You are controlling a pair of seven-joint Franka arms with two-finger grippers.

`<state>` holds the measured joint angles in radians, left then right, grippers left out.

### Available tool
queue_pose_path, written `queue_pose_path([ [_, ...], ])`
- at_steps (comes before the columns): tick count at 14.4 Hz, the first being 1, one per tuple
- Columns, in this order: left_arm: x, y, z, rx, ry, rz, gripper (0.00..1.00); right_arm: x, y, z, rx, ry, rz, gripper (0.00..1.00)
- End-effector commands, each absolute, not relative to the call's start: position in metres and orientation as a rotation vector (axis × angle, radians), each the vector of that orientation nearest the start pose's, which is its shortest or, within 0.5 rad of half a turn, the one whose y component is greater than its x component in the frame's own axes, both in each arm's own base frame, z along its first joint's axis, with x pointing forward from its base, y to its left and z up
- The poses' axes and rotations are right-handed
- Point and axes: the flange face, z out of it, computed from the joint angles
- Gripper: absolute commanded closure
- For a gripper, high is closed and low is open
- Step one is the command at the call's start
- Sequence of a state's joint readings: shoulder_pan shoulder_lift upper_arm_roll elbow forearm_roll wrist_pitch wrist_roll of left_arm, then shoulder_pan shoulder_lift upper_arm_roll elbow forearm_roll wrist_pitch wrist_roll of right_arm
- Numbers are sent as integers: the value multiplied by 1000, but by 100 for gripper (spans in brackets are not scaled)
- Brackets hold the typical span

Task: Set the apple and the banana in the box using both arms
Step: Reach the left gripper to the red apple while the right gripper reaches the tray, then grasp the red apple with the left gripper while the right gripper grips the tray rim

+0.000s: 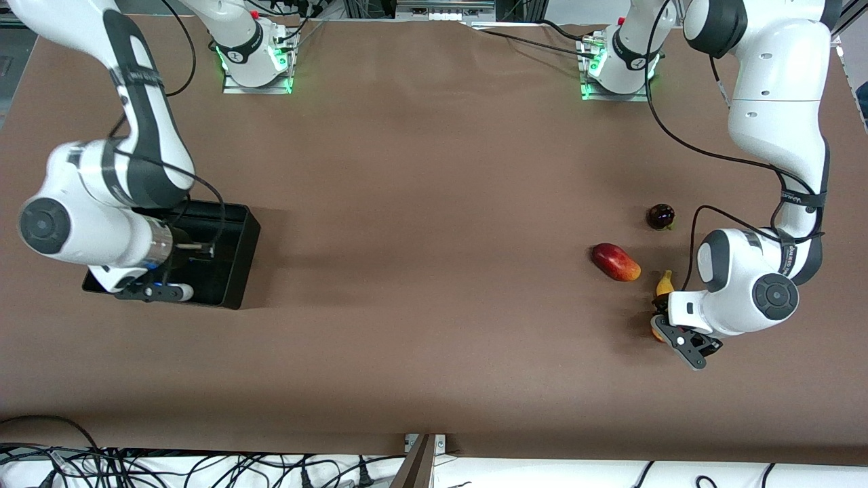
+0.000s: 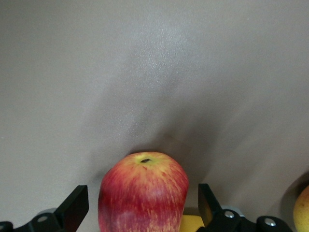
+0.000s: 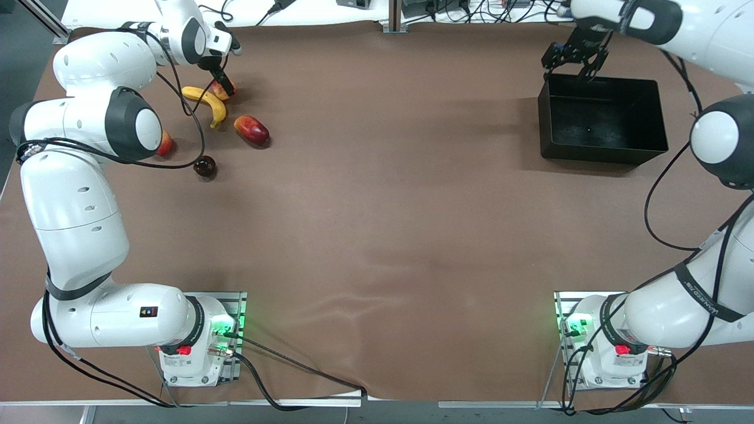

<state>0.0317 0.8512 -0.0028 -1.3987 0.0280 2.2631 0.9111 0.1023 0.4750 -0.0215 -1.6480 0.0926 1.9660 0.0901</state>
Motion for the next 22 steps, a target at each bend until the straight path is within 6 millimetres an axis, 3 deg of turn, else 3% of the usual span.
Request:
queue_pose_path([
  [1, 733, 30, 191, -2813, 1390, -27, 0, 648, 59, 296, -3063, 160, 204, 2],
  [3, 733, 30, 190, -2818, 1388, -27, 0, 639, 57, 276, -3066, 169, 187, 10],
  [6, 733, 30, 189, -2819, 1389, -23, 22, 629, 55, 256, -3071, 178, 177, 30],
  [7, 733, 31, 189, -2818, 1388, -19, 36, 626, 55, 251, -3072, 178, 177, 39],
  [9, 733, 30, 190, -2814, 1395, -13, 54, 623, 56, 248, -3073, 174, 180, 62],
  [13, 735, 30, 198, -2814, 1384, -26, 54, 624, 57, 248, -3078, 166, 179, 100],
  [18, 739, 28, 216, -2787, 1393, -49, 54, 625, 72, 251, -3082, 134, 171, 100],
  [22, 740, 34, 248, -2786, 1379, -54, 54, 636, 101, 278, -3081, 54, 117, 100],
])
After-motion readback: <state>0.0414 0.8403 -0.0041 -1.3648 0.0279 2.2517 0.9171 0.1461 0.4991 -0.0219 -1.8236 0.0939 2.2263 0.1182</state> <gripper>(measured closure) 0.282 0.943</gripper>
